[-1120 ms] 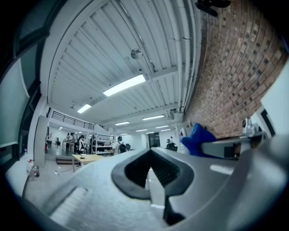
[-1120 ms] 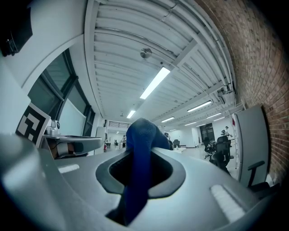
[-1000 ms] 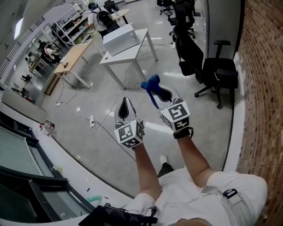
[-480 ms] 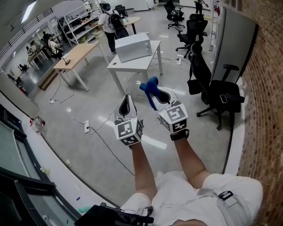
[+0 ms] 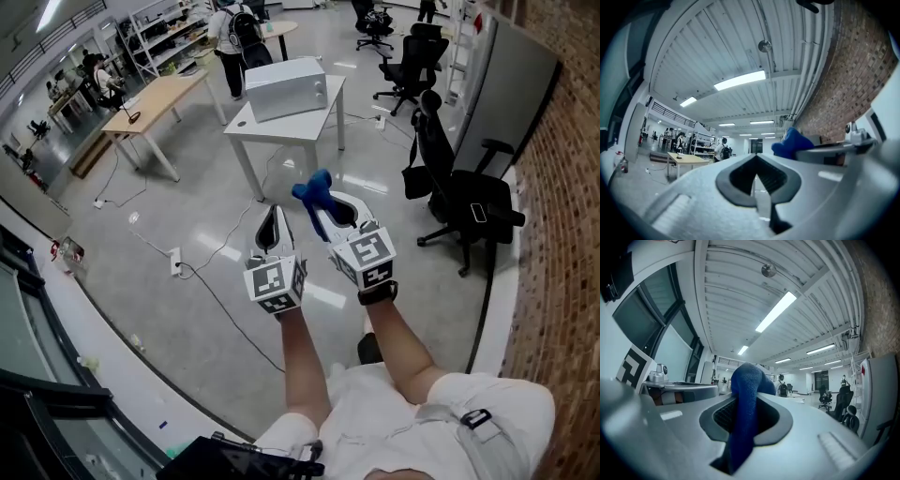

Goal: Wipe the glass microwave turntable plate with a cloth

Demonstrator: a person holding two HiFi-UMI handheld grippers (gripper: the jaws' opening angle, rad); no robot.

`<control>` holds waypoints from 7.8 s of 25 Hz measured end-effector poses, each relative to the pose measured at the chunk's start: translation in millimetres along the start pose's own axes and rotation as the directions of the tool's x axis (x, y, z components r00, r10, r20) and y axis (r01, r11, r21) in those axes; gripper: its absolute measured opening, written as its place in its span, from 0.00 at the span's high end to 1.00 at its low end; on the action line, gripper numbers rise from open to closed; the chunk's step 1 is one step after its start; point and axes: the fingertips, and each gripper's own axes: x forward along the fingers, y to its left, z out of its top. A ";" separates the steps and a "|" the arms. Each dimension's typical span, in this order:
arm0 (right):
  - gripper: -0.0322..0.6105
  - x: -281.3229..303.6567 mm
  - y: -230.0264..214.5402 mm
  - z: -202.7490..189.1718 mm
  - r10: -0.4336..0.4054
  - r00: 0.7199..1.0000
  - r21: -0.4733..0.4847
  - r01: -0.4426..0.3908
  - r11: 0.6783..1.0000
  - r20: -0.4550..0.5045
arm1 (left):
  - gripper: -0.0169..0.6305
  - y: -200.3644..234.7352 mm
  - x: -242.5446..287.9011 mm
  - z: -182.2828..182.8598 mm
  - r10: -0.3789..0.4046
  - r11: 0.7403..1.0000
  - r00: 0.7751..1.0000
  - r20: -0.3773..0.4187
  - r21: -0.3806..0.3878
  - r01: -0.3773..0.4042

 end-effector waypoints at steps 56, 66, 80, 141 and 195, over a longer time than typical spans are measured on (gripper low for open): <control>0.86 502.8 -362.7 -50.3 0.041 0.998 -0.038 -0.039 0.999 0.053 | 0.97 137.5 605.3 -57.9 -0.031 0.999 0.998 0.062 0.018 0.030; 0.86 570.7 -417.1 -90.9 0.000 1.000 -0.013 0.000 1.000 0.007 | 0.97 153.7 690.0 -93.1 -0.101 0.994 0.995 -0.010 -0.045 0.100; 0.86 690.6 -545.1 -67.9 0.032 0.993 0.005 -0.033 0.999 0.109 | 0.97 169.0 846.7 -80.5 -0.045 0.998 0.998 0.037 0.039 0.044; 0.85 931.9 -602.4 -338.7 0.148 0.570 -0.306 -0.621 0.722 -0.808 | 0.97 271.5 928.5 -372.5 -0.282 0.951 0.549 -0.787 -0.154 0.266; 0.84 920.7 -620.6 -349.7 0.151 0.521 -0.447 -0.823 0.350 -0.840 | 0.97 278.4 932.0 -374.6 -0.272 0.961 0.539 -0.797 -0.199 0.192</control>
